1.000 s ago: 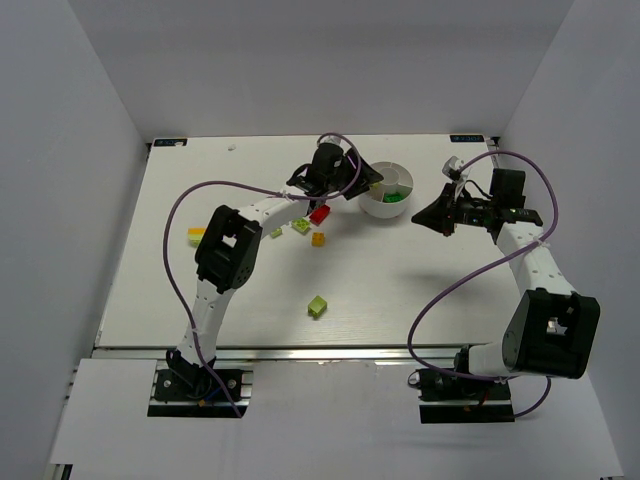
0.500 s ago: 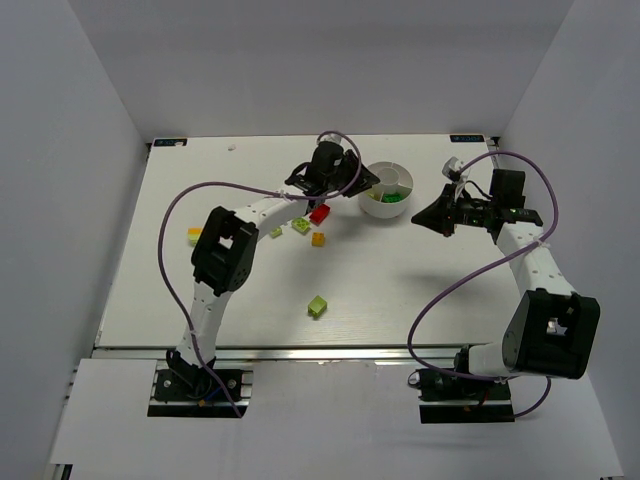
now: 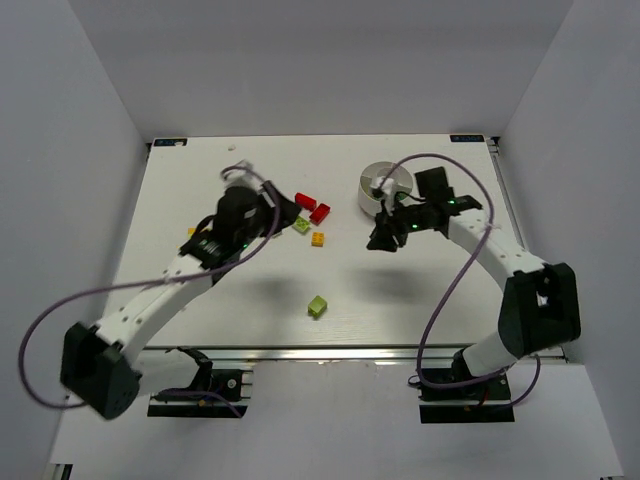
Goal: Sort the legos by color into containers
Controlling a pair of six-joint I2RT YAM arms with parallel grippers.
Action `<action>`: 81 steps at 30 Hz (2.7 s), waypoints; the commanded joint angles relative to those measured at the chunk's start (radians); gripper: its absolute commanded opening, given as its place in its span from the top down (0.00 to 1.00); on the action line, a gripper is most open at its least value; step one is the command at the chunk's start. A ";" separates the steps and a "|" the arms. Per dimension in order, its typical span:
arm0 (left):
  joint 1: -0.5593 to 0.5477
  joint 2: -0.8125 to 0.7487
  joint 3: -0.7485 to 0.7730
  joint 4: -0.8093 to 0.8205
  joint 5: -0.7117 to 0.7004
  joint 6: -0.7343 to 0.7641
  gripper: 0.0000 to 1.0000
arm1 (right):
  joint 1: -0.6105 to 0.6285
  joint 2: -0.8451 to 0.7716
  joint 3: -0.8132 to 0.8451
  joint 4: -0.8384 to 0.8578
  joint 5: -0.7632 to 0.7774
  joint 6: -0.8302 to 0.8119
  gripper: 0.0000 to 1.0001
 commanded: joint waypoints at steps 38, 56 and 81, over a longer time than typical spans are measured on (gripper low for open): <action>0.226 -0.560 -0.409 -0.339 -0.154 -0.079 0.15 | 0.560 0.371 0.185 -0.394 0.129 -1.125 0.21; 0.226 -0.583 -0.440 -0.275 -0.148 -0.094 0.15 | 0.590 0.452 0.196 -0.230 0.141 -0.901 0.32; 0.226 -0.637 -0.545 -0.039 0.079 -0.112 0.22 | 0.532 0.340 0.197 -0.232 0.120 -0.767 1.00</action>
